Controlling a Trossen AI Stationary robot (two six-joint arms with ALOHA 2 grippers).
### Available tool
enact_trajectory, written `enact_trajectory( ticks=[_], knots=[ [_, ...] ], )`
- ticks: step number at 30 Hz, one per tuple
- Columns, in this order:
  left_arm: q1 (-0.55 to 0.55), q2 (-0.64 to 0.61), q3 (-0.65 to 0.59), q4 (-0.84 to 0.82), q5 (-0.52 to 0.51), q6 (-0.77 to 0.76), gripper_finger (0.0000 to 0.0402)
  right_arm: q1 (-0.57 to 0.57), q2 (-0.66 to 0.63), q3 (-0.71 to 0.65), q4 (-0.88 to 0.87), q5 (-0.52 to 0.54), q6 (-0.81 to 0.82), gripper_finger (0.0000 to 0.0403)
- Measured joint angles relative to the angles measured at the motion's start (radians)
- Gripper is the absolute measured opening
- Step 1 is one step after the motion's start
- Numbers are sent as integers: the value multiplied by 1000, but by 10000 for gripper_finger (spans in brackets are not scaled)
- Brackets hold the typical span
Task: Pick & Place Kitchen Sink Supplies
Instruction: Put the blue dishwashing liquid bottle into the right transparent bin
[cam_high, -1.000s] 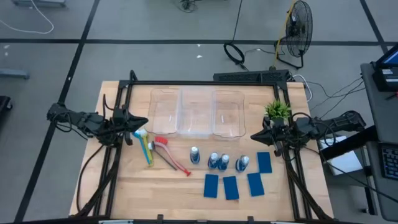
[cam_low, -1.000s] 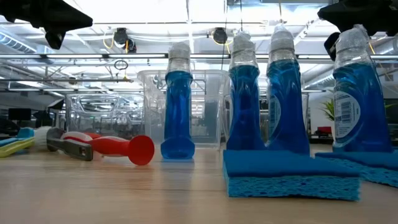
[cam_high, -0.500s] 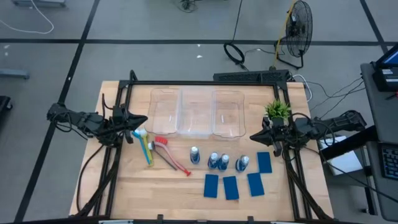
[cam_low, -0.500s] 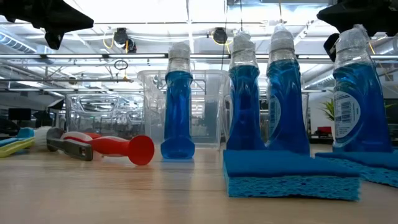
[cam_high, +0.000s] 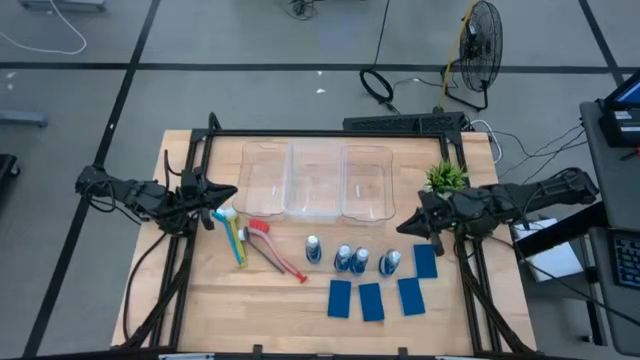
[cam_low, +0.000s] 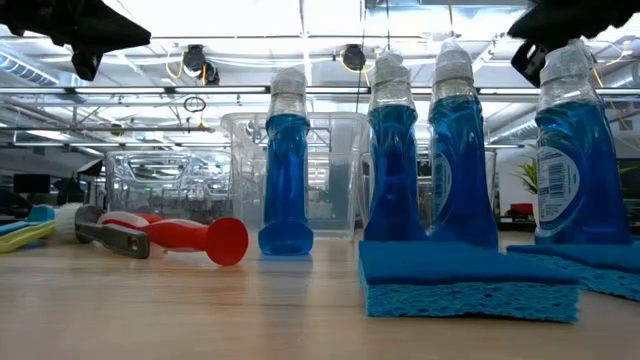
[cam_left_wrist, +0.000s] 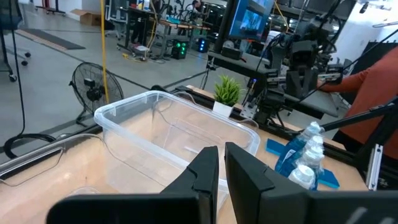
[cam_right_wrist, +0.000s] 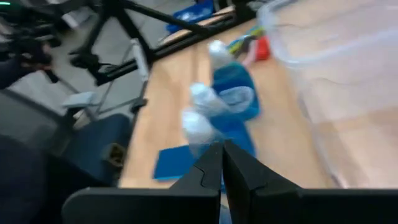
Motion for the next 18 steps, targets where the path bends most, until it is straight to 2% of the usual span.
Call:
enact_trajectory(
  ticks=[6, 12, 18],
  knots=[
    [0, 0, 0, -2, 0, 14, 33, 4, 39, 116, -60, -108, 12, 0],
    [0, 0, 0, -2, 0, 13, 33, 37, 122, 272, -245, -107, 12, 0],
    [0, 0, 0, -3, 0, 13, 33, 85, 277, 429, -397, -106, -24, 0]
  ],
)
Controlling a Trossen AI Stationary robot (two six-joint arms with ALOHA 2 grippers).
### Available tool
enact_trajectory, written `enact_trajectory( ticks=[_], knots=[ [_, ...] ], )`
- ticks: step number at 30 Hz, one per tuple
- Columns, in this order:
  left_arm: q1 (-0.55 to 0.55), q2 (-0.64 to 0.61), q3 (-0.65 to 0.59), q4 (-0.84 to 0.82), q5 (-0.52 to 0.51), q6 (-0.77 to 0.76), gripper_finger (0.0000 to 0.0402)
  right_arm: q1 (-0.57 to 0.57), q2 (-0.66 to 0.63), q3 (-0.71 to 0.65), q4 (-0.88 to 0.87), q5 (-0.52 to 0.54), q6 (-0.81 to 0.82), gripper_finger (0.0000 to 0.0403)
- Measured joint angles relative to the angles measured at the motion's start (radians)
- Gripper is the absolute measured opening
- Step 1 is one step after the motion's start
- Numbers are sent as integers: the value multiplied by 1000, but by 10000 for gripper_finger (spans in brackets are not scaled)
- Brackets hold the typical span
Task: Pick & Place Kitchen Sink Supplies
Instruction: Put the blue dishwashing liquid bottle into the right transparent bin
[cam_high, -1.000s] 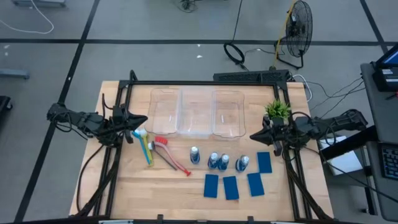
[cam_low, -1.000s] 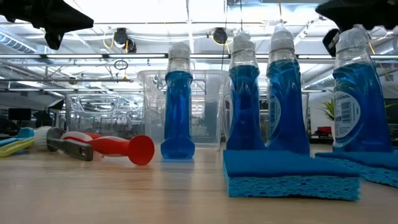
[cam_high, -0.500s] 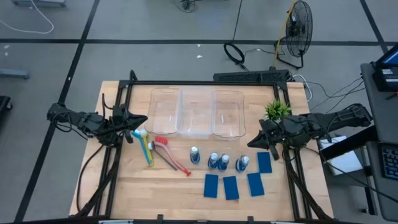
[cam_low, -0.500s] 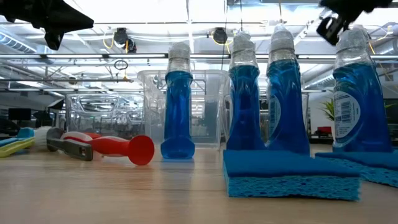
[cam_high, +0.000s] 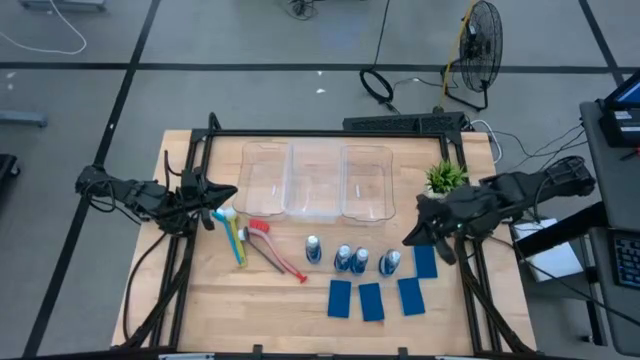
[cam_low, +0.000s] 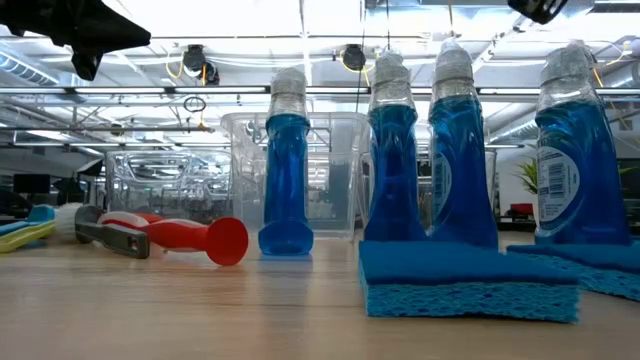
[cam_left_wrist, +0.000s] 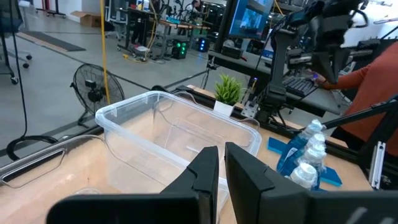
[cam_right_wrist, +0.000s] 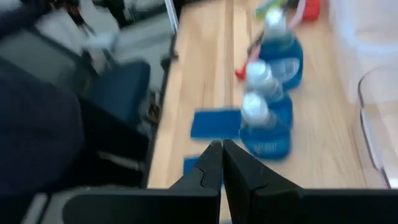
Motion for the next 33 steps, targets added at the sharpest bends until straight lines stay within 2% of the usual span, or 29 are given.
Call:
enact_trajectory(
  ticks=[7, 14, 21, 26, 33],
  knots=[
    [0, 0, 0, 0, 0, -8, 33, 48, 174, 134, -315, 6, -6, 0],
    [0, 0, 0, -1, 0, -10, 33, 53, 213, 140, -475, -2, 71, 0],
    [0, 0, 0, 0, 0, -9, 33, 52, 197, 138, -493, -2, 137, 0],
    [0, 0, 0, 0, 0, -9, 33, 52, 197, 78, -477, -7, 167, 2],
    [0, 0, 0, -1, 0, -9, 33, 50, 193, -21, -345, -89, 194, 47]
  ],
)
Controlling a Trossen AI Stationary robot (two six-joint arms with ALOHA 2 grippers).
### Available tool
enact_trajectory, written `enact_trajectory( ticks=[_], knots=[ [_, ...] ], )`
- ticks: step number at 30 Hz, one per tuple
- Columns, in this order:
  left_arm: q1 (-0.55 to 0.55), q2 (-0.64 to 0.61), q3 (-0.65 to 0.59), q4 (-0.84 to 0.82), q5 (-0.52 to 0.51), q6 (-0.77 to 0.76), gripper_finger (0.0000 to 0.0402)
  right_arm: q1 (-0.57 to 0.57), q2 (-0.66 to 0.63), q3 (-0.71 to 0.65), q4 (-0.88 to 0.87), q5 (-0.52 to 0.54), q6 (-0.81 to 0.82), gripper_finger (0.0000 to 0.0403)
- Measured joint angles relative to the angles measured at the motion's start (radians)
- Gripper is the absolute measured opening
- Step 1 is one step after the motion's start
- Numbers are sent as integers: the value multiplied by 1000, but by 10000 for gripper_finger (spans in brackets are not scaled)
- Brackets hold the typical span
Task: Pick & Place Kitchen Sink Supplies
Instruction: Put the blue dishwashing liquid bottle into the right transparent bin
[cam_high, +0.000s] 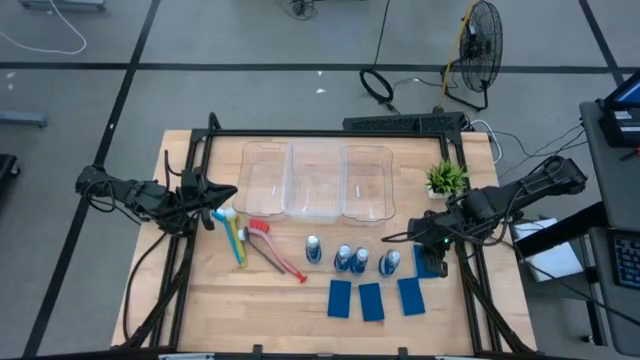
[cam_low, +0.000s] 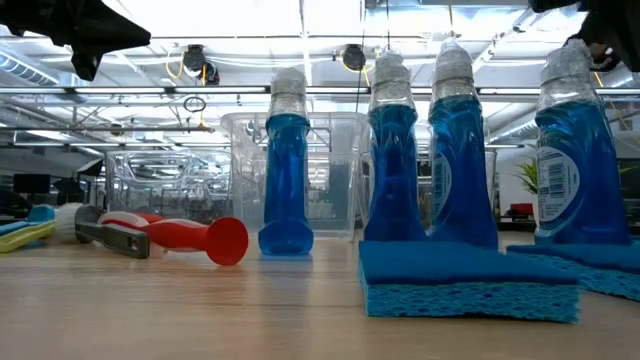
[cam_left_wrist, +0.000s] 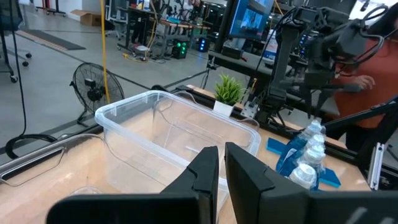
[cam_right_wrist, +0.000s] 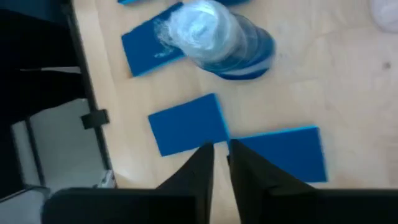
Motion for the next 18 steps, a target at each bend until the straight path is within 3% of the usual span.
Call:
enact_trajectory(
  ticks=[9, 18],
  knots=[
    [0, 0, 0, 0, 0, 1, 33, 0, -59, -13, 31, 14, 29, 143],
    [0, 0, 0, 0, 0, 1, 33, 0, -113, -13, 121, 132, 80, 208]
  ],
)
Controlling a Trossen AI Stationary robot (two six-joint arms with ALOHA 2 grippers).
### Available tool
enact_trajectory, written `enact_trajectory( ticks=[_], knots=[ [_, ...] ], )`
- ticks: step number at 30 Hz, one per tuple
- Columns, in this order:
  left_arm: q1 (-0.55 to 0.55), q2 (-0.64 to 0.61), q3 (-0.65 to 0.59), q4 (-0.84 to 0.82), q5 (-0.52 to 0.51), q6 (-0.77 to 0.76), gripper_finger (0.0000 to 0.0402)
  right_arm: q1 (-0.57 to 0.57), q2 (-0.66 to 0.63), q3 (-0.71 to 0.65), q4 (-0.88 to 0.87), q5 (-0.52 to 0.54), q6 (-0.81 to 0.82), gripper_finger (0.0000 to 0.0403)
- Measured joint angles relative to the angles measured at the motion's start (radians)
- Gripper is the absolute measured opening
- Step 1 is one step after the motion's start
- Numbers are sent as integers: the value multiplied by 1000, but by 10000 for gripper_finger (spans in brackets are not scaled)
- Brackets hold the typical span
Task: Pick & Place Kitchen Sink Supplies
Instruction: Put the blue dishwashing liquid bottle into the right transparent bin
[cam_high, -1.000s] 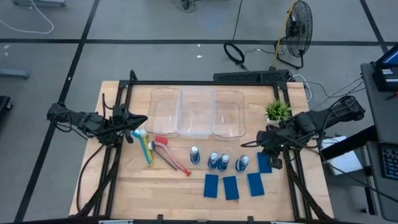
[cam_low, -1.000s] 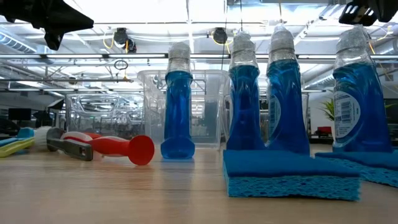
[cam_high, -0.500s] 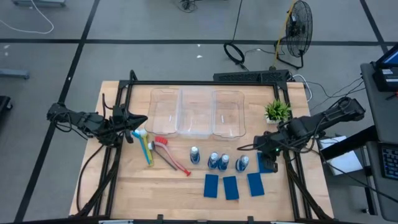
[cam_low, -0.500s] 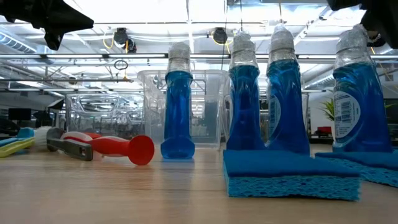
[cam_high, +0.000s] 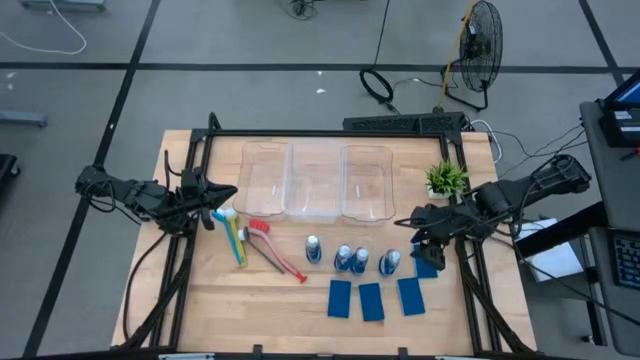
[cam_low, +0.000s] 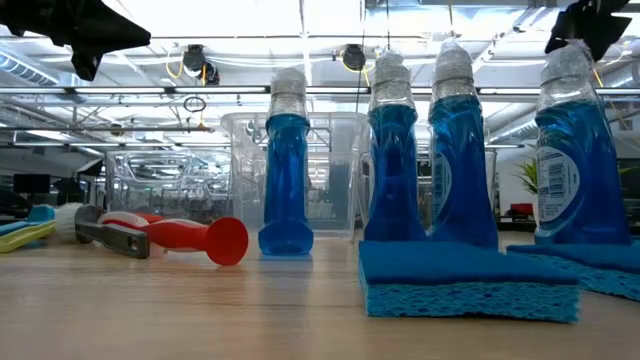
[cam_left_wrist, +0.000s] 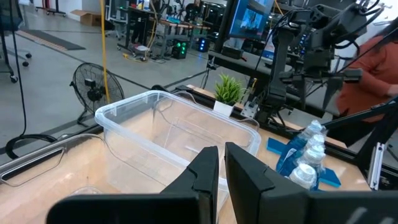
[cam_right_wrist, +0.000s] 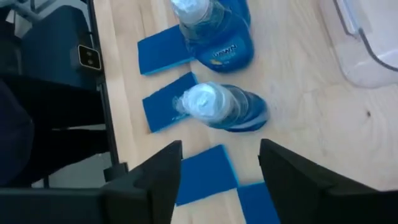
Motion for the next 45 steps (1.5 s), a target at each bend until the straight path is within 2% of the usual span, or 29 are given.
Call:
enact_trajectory(
  ticks=[5, 18, 31, 45],
  knots=[
    [0, 0, 0, 0, 0, 0, 33, 2, 20, 0, 39, 10, -103, 220],
    [0, 0, 0, 0, 1, 0, 33, 2, 69, -1, 88, 14, -401, 222],
    [0, 0, 0, 0, 2, 0, 33, 0, 142, -1, 147, 13, -532, 222],
    [0, 0, 0, 0, 2, 0, 33, 0, 204, -1, 152, 7, -583, 222]
  ],
)
